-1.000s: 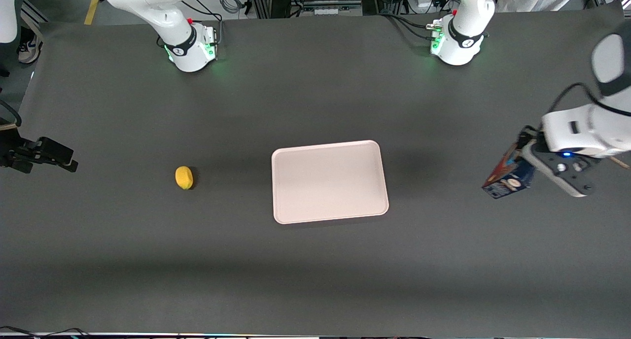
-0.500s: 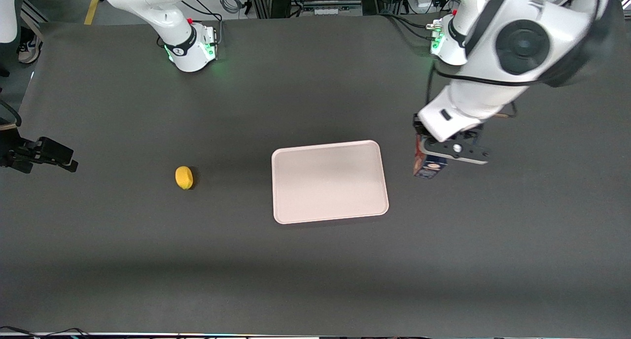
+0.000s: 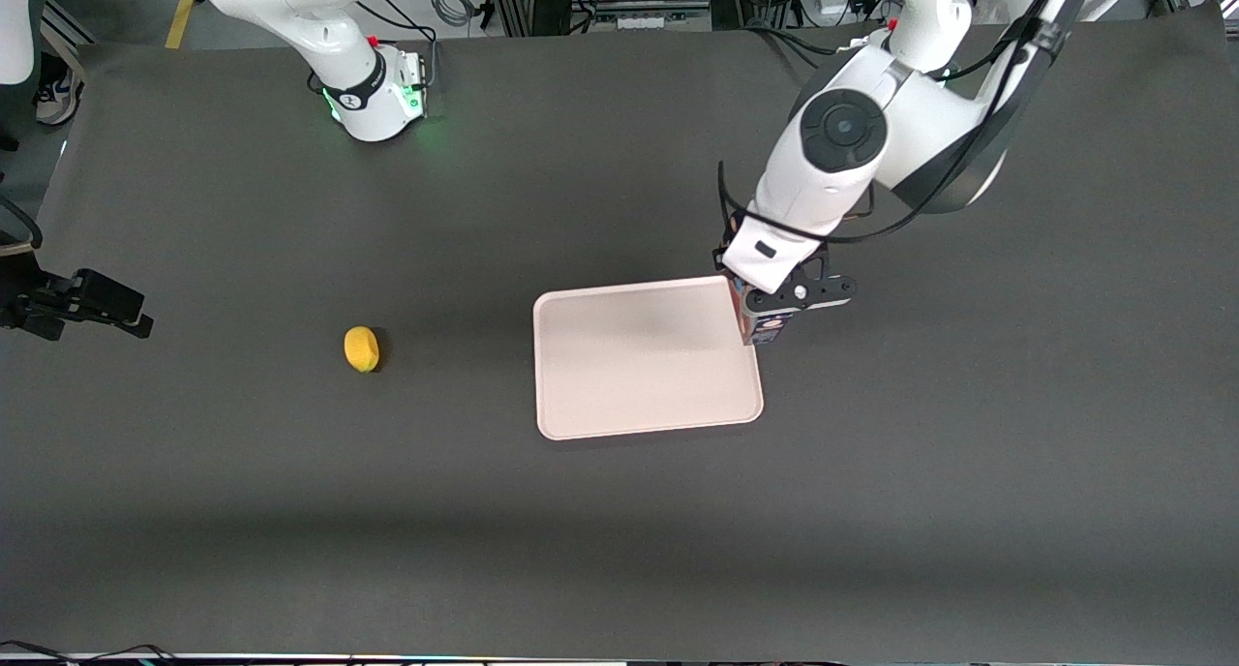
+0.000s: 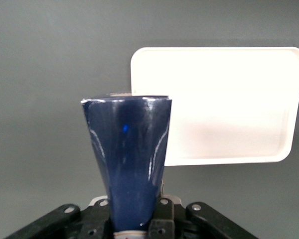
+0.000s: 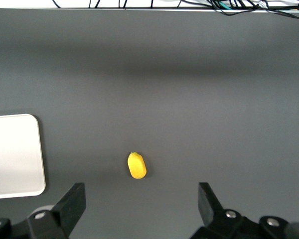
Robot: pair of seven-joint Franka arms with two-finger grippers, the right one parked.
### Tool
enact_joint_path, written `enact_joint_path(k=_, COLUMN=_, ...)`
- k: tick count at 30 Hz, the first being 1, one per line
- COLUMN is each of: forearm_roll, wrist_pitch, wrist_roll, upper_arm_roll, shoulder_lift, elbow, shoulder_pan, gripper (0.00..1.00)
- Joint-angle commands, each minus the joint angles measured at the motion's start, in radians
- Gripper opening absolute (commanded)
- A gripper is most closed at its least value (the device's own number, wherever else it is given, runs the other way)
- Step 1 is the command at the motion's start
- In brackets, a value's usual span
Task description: Place cookie box on tray
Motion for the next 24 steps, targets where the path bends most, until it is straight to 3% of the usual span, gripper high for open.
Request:
enact_joint_path(k=1, forearm_roll=0.094, wrist_pitch=0.095, wrist_roll=-0.133, upper_arm_roll=-0.022, shoulder_lift=0.053, elbow=-0.042, shoulder_pan=-0.009, gripper=0.27)
enact_joint_path(k=10, forearm_roll=0.302, wrist_pitch=0.172, wrist_roll=-0.286, upper_arm_roll=-0.068, shoulder_lift=0.16, elbow=-0.062, shoulder_pan=-0.026, gripper=0.27)
enact_joint_path(k=16, forearm_roll=0.349, wrist_pitch=0.227, wrist_roll=-0.335, upper_arm_roll=-0.068, shoulder_lift=0.211, elbow=-0.064, shoulder_pan=-0.038, gripper=0.29)
enact_joint_path(k=24, forearm_roll=0.47, wrist_pitch=0.244, wrist_roll=-0.328, upper_arm_roll=-0.068, shoulder_lift=0.289, elbow=-0.062, shoulder_pan=-0.04, gripper=0.29)
